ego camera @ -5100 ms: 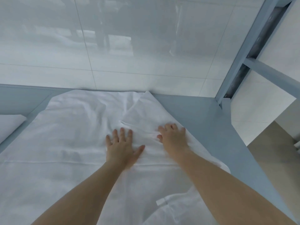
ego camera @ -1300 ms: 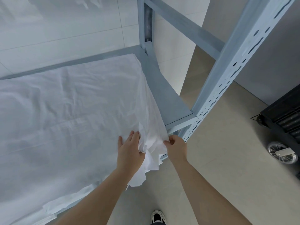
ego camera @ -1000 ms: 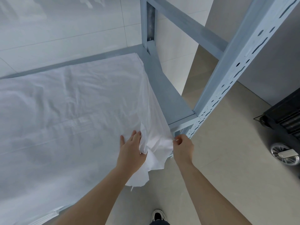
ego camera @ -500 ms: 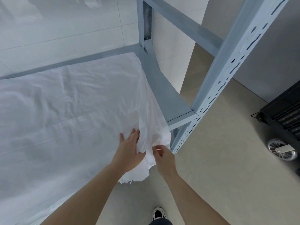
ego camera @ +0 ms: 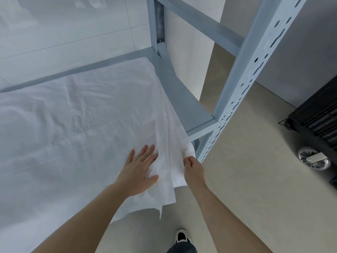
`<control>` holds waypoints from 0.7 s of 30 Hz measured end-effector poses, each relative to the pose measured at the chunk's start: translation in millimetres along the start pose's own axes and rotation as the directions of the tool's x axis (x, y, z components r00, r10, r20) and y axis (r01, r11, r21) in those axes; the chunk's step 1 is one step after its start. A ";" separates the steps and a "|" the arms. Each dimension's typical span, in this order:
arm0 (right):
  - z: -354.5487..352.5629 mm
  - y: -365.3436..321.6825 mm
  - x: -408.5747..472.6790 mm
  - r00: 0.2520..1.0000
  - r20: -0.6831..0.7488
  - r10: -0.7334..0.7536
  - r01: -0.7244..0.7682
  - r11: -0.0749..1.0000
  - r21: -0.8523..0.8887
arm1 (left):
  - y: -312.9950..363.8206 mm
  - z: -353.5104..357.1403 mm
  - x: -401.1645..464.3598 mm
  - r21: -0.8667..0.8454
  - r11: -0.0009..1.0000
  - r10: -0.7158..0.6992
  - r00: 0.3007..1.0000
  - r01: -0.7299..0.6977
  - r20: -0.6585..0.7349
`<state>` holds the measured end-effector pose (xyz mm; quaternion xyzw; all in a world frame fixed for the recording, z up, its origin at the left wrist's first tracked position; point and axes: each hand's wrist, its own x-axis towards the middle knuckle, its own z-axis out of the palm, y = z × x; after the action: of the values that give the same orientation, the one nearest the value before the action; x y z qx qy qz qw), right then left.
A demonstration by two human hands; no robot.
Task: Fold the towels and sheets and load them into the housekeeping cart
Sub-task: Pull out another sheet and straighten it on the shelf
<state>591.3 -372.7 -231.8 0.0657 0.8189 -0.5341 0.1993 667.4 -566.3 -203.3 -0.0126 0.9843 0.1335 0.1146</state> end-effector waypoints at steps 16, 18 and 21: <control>1.8 -28.9 -24.8 0.982 -0.128 -0.141 0.117 0.977 -0.178 | -3.0 -15.2 0.3 -0.218 0.976 0.027 0.996 -0.008 0.083; 23.0 -44.5 -33.4 0.994 0.021 -0.108 0.109 0.985 -0.133 | -7.8 -16.9 -3.0 -0.311 0.949 -0.051 0.999 0.050 0.004; 50.2 -56.3 -43.9 0.996 0.054 -0.065 0.074 0.979 -0.191 | -14.5 -15.5 -5.7 -0.299 0.943 -0.168 0.985 0.147 -0.045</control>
<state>626.1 -436.9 -184.1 0.0046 0.8636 -0.4604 0.2052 670.3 -584.4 -191.2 -0.1127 0.9528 0.2683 0.0871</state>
